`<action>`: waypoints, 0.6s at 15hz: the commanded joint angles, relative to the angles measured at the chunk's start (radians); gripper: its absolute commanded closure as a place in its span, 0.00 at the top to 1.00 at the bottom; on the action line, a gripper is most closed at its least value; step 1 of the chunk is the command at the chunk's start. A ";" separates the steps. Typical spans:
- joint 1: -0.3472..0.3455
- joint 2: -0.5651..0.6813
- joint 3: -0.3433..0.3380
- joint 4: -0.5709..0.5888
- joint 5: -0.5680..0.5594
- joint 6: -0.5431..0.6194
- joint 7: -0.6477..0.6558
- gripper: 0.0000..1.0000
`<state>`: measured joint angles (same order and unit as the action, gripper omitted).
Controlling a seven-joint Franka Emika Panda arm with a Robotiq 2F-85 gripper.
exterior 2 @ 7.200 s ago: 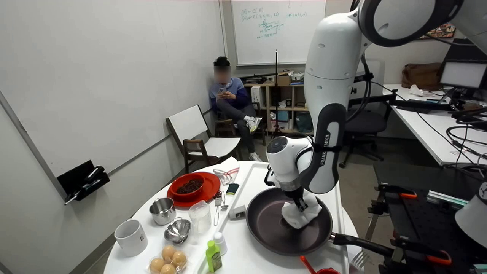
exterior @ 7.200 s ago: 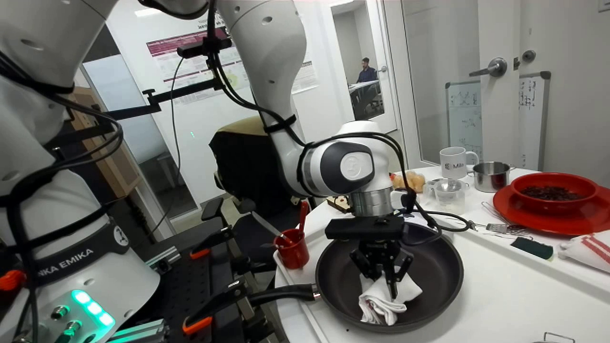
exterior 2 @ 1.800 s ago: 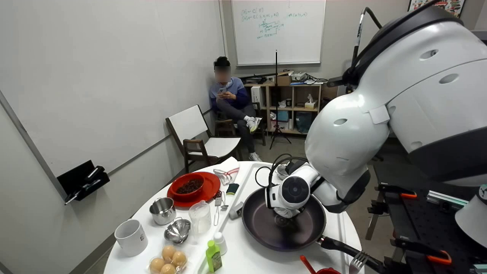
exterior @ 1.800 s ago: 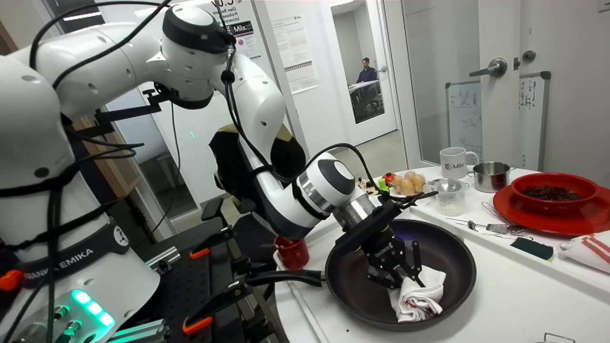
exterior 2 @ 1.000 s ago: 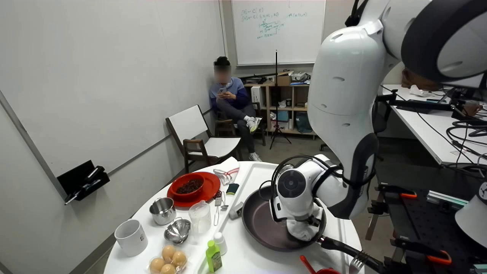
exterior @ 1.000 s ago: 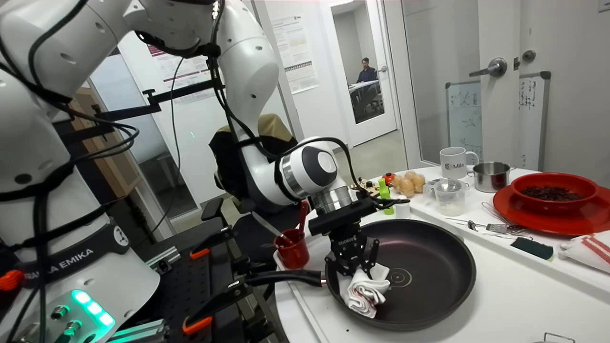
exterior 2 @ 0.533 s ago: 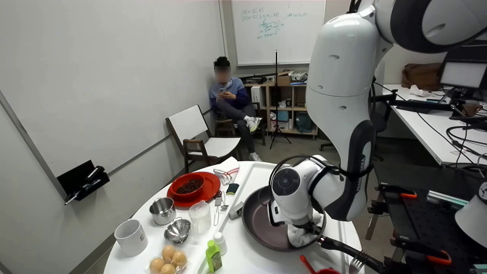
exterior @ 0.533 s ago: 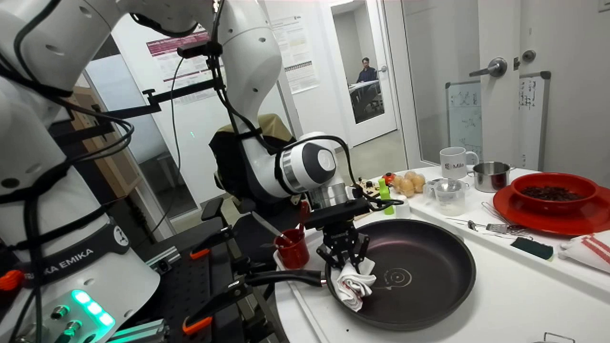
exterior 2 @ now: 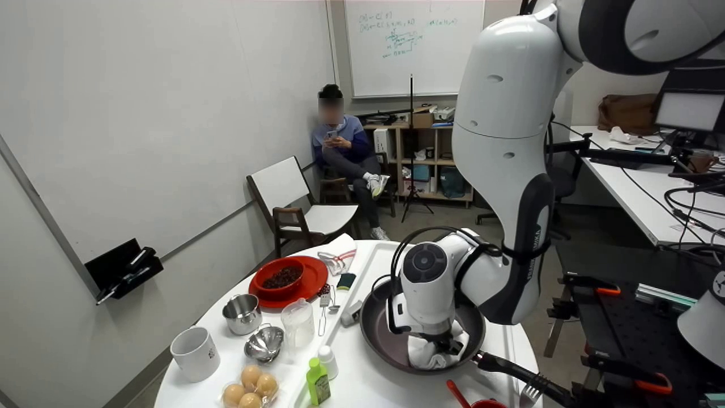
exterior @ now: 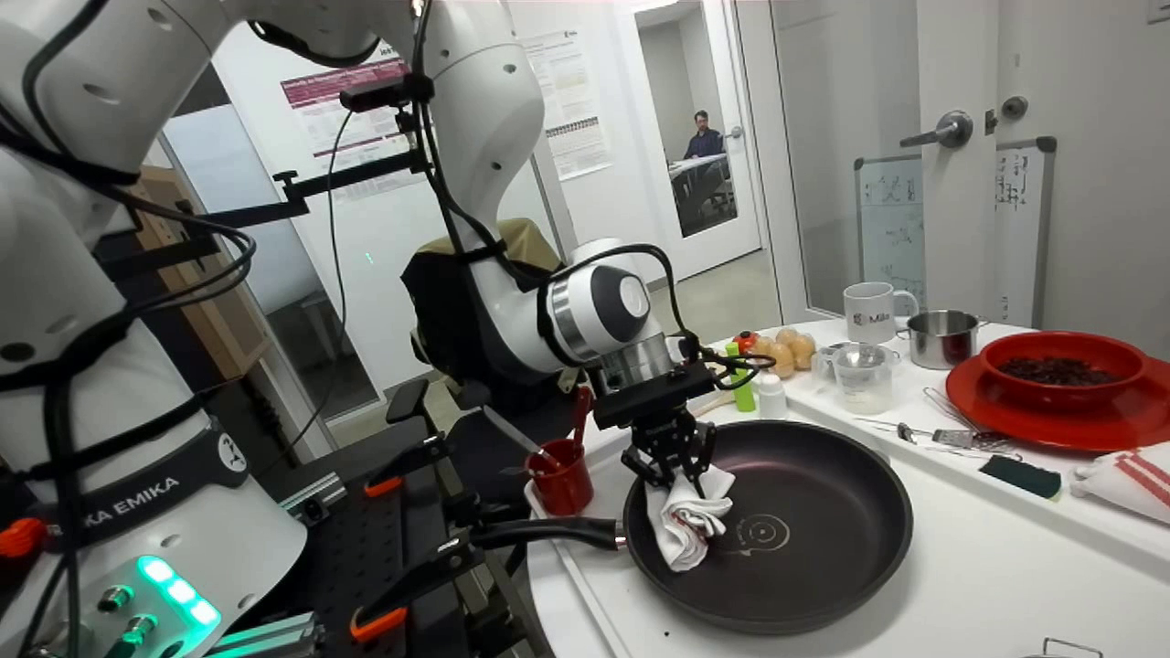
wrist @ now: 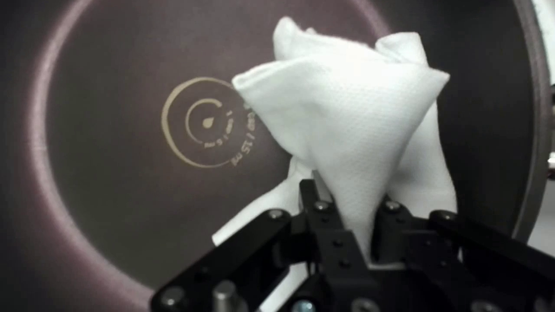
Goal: Use the tea towel on the tray to wipe the pan
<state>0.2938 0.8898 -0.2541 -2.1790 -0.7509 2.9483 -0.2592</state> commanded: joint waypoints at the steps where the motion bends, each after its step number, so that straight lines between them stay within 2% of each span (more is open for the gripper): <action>1: 0.052 0.034 -0.052 0.048 -0.011 0.097 0.066 0.07; 6: 0.117 0.086 -0.126 0.101 0.002 0.174 0.129 0.08; 9: 0.180 0.131 -0.204 0.135 0.007 0.227 0.186 0.08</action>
<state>0.4007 0.9594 -0.3776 -2.0923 -0.7491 3.1109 -0.1428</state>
